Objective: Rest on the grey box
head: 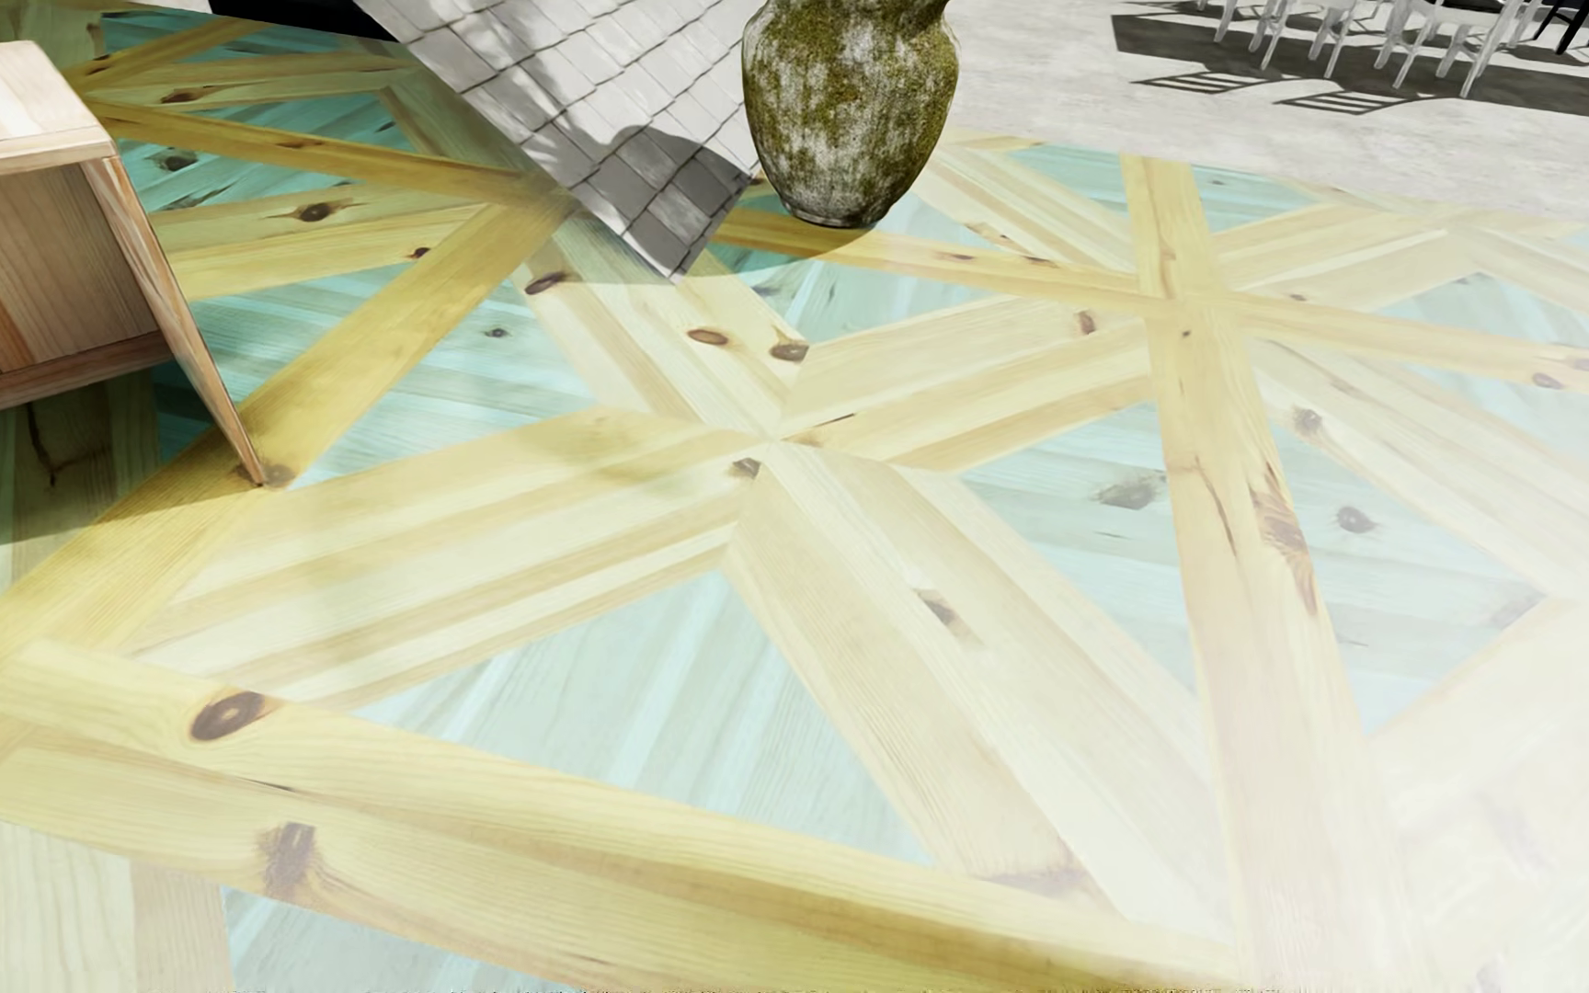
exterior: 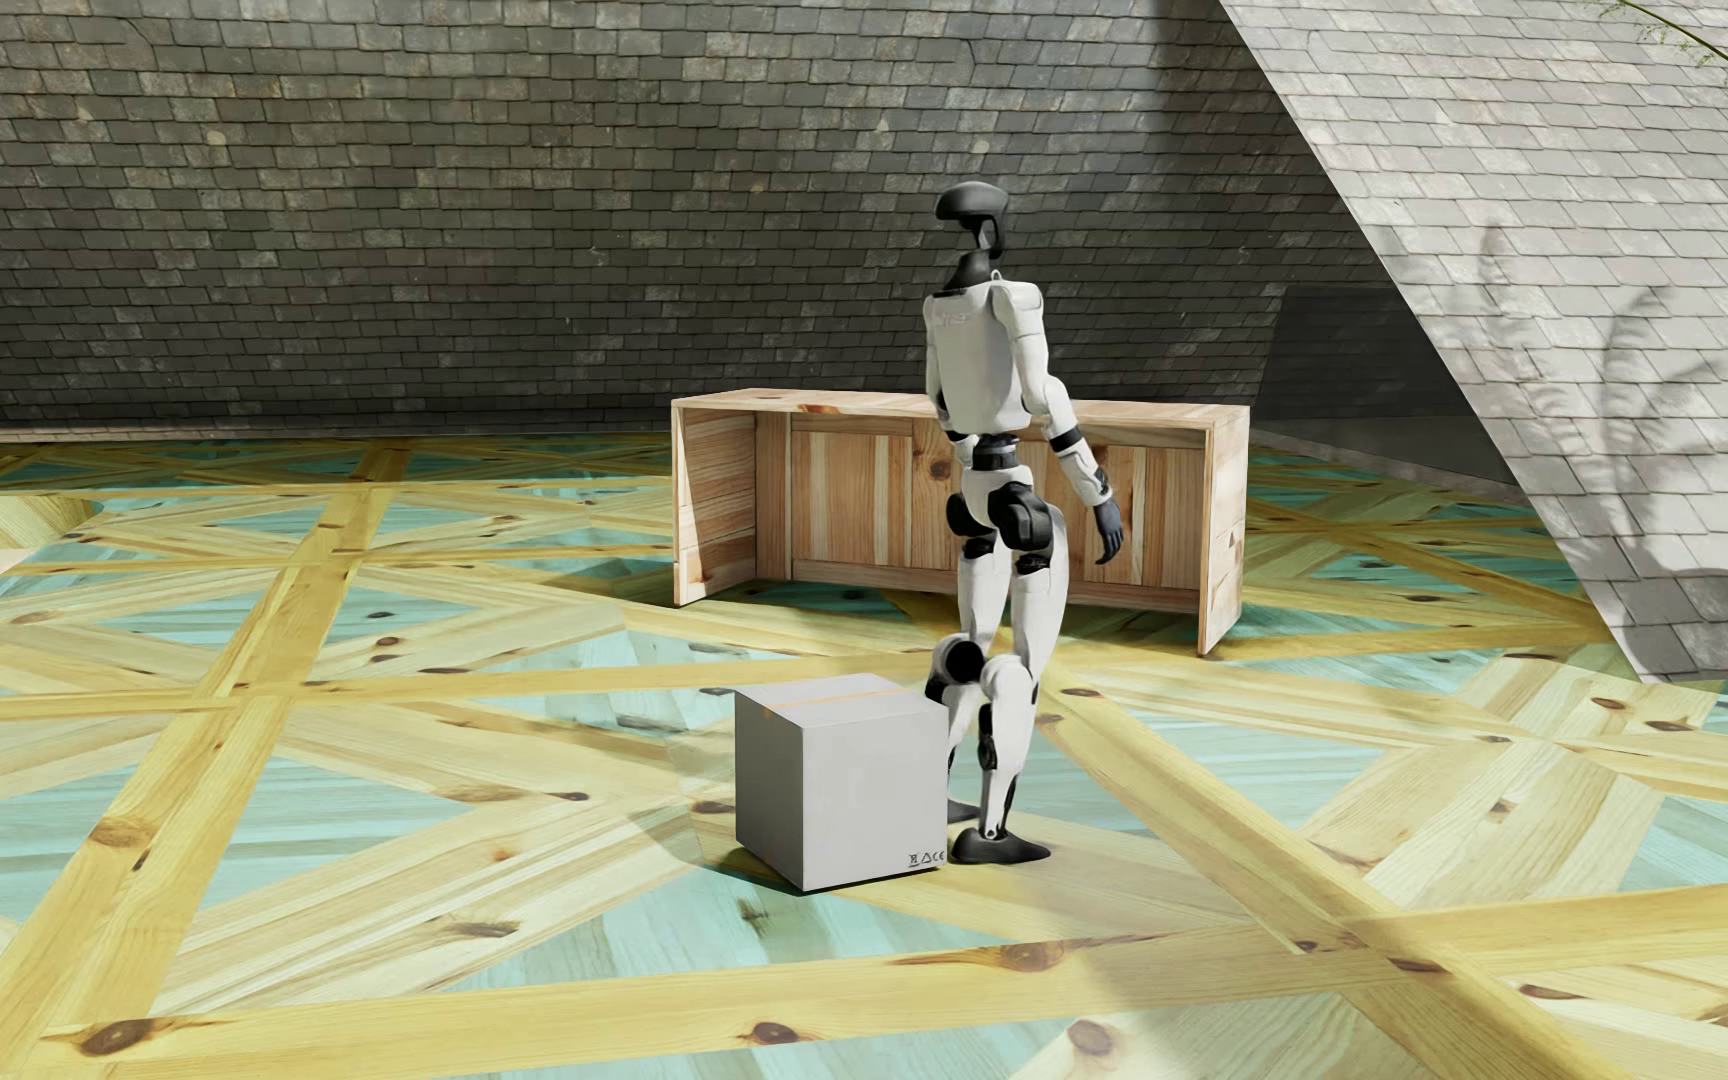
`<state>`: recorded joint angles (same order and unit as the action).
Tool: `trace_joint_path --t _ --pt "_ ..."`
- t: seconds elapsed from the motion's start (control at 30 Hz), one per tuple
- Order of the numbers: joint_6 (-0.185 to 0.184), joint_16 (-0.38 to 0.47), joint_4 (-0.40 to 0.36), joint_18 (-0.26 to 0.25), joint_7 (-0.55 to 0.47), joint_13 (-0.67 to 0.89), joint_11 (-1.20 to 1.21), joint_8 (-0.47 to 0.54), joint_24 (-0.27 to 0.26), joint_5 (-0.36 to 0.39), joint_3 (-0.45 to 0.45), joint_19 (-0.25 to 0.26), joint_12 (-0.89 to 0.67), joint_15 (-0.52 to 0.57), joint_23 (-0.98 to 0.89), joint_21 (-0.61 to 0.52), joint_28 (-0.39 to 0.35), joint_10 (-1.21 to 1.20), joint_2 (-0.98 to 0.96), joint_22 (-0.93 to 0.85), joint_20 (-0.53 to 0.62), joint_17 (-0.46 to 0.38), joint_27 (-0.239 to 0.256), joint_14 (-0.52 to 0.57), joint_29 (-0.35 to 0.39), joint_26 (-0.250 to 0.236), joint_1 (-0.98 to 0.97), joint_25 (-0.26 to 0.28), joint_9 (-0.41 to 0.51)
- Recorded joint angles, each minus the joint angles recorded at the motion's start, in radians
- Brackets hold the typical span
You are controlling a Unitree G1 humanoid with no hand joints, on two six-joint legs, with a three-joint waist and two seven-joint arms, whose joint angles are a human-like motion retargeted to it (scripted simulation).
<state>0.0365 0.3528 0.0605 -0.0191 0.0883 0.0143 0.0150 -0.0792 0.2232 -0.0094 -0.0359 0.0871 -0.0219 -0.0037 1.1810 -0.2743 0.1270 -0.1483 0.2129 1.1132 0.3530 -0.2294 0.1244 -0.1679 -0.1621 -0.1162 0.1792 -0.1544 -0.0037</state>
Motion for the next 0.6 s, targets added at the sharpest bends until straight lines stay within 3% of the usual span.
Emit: trace_joint_path --t 0.2,0.37,0.53,0.6 --pt "-0.005 -0.011 -0.007 0.014 0.034 0.021 -0.016 -0.011 0.012 0.008 0.000 -0.002 0.015 0.001 0.011 -0.010 0.027 -0.003 0.018 -0.042 0.010 -0.031 0.004 0.027 0.014 -0.019 0.007 0.012 0.014" --pt "-0.003 -0.014 -0.010 0.023 0.043 0.039 -0.011 -0.010 -0.002 0.012 0.001 -0.007 -0.013 0.002 0.017 -0.029 0.006 -0.001 0.011 0.003 0.018 -0.030 -0.002 0.030 0.013 0.002 0.008 0.007 0.026" --pt "-0.004 -0.010 -0.008 0.039 0.034 0.141 0.075 0.009 -0.011 0.015 0.004 -0.024 -0.105 0.004 -0.023 -0.120 0.005 -0.109 -0.068 -0.012 0.086 -0.025 -0.005 0.016 -0.004 0.021 -0.069 -0.022 0.115" --pt "-0.007 -0.007 0.006 0.039 -0.002 0.215 0.227 0.030 0.001 0.010 0.014 -0.023 -0.181 -0.028 -0.051 -0.176 0.013 -0.234 -0.208 -0.044 0.150 -0.023 -0.018 -0.001 0.004 0.025 -0.193 -0.028 0.162"
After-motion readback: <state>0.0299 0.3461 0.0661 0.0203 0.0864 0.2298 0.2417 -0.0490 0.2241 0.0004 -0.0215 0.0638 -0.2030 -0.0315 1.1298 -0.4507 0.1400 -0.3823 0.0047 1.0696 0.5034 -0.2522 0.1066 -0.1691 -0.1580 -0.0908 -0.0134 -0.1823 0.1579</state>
